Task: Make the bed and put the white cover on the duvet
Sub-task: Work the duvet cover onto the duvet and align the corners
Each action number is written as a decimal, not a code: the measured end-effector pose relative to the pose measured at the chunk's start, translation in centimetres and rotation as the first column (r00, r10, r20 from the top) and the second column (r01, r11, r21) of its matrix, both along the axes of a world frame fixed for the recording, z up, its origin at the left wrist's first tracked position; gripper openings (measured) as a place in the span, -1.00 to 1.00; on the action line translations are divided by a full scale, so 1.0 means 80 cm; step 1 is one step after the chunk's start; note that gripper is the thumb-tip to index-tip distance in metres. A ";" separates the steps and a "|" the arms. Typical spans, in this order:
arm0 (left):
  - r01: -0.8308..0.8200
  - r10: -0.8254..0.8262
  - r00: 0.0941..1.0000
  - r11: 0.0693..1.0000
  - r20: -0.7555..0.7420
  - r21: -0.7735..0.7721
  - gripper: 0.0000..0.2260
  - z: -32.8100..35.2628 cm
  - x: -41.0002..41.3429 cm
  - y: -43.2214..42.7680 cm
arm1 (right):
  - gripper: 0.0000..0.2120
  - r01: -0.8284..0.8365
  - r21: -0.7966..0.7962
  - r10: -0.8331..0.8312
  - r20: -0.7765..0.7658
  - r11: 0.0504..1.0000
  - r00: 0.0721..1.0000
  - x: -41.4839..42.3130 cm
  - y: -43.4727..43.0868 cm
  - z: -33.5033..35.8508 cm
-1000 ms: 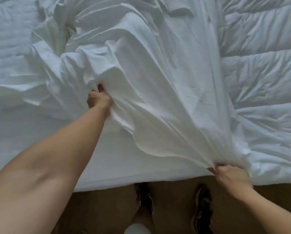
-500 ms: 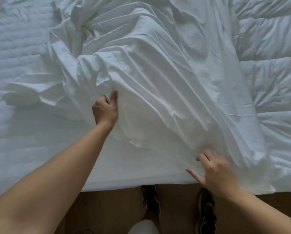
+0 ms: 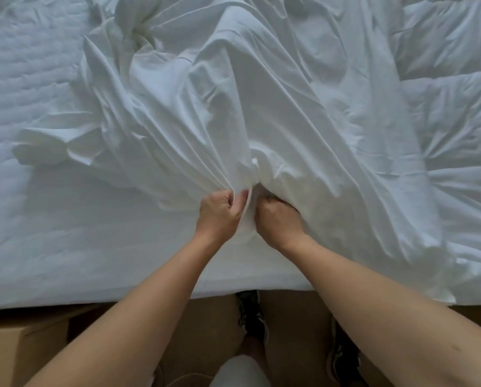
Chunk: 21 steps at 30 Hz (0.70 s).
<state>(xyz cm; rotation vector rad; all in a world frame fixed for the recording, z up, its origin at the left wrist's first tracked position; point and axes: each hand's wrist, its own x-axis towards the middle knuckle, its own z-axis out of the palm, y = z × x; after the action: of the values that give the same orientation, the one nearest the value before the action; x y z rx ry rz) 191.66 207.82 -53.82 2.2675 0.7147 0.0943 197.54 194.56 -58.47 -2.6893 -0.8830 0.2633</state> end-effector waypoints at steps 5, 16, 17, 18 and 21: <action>-0.172 0.164 0.985 0.969 0.060 0.178 -0.80 0.004 0.006 -0.005 | -0.53 0.085 -0.228 -0.015 0.294 0.970 0.956 -0.013 -0.110 -0.006; 0.596 -0.380 0.803 0.508 -0.460 0.622 -0.32 0.009 0.120 -0.107 | -0.42 0.066 -0.014 -0.061 0.233 0.998 0.971 0.040 -0.265 -0.020; 0.642 -0.392 0.767 0.462 -0.508 0.612 -0.35 0.012 0.133 -0.102 | -0.39 0.088 0.014 -0.089 0.218 0.996 0.972 0.037 -0.268 -0.017; 0.693 -0.424 0.721 0.417 -0.549 0.588 -0.35 0.016 0.143 -0.097 | -0.37 0.108 0.023 -0.110 0.196 0.994 0.974 0.033 -0.270 -0.015; 0.818 -0.550 0.576 0.389 -0.606 0.424 -0.32 0.021 0.143 -0.082 | -0.35 0.134 0.020 -0.136 0.157 0.991 0.978 0.026 -0.277 -0.014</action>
<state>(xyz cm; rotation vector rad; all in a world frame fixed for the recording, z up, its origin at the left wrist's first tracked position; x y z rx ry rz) 203.08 201.23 -52.18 3.1703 -0.2906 -0.6254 199.65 172.40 -59.61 -2.7759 -0.7372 0.0150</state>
